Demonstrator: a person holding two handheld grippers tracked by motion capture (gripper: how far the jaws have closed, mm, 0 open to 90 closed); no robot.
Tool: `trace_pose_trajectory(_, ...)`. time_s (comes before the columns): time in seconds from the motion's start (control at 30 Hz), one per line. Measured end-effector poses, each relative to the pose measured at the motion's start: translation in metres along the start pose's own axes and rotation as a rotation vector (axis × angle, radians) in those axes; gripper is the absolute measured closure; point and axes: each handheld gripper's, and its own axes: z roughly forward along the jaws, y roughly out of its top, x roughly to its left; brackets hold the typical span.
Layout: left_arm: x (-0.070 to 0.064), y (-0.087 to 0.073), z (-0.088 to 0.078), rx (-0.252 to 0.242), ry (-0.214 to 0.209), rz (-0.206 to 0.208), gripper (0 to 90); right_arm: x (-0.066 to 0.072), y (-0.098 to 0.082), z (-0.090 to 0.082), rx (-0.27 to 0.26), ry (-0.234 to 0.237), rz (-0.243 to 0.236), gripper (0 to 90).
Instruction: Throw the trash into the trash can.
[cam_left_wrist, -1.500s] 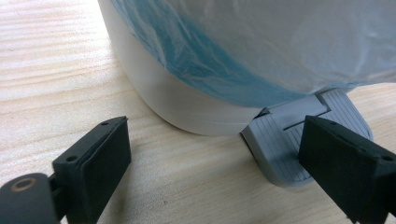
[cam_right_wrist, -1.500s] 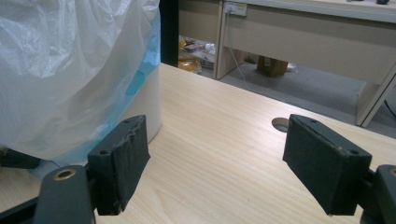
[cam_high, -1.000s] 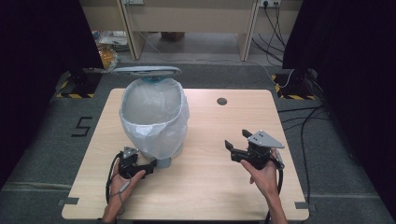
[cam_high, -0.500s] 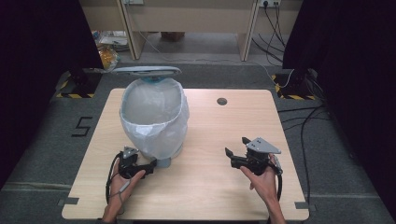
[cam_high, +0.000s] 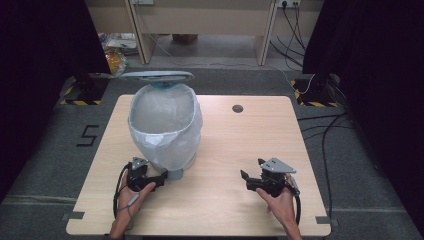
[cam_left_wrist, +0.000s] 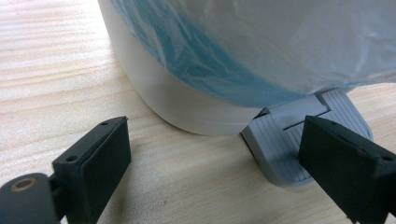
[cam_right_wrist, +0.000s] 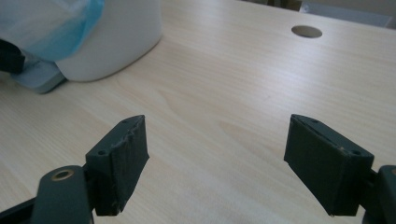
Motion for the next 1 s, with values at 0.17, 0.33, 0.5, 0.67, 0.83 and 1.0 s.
trace_pose_trajectory(0.17,0.000,0.000,0.000,0.000,0.000,-0.001,8.5,-0.001,-0.010,0.002,0.023,-0.003,0.004,21.3)
trace_pose_trajectory(0.33,0.000,0.000,0.000,0.000,0.000,0.000,8.5,-0.001,-0.016,0.001,0.034,-0.007,0.018,21.2)
trace_pose_trajectory(0.5,0.000,0.000,0.000,0.000,0.000,0.000,8.5,-0.003,-0.025,0.002,0.064,-0.009,0.024,20.7)
trace_pose_trajectory(0.67,0.000,0.000,0.000,0.000,0.000,0.000,8.5,-0.004,-0.030,0.003,0.091,-0.019,0.024,19.3)
trace_pose_trajectory(0.83,0.000,0.000,0.000,0.000,0.000,0.000,8.5,-0.004,-0.033,0.006,0.129,-0.024,0.019,19.0)
trace_pose_trajectory(1.0,0.000,0.000,0.000,0.000,0.000,0.000,8.5,-0.005,-0.038,0.007,0.157,-0.026,0.025,19.0)
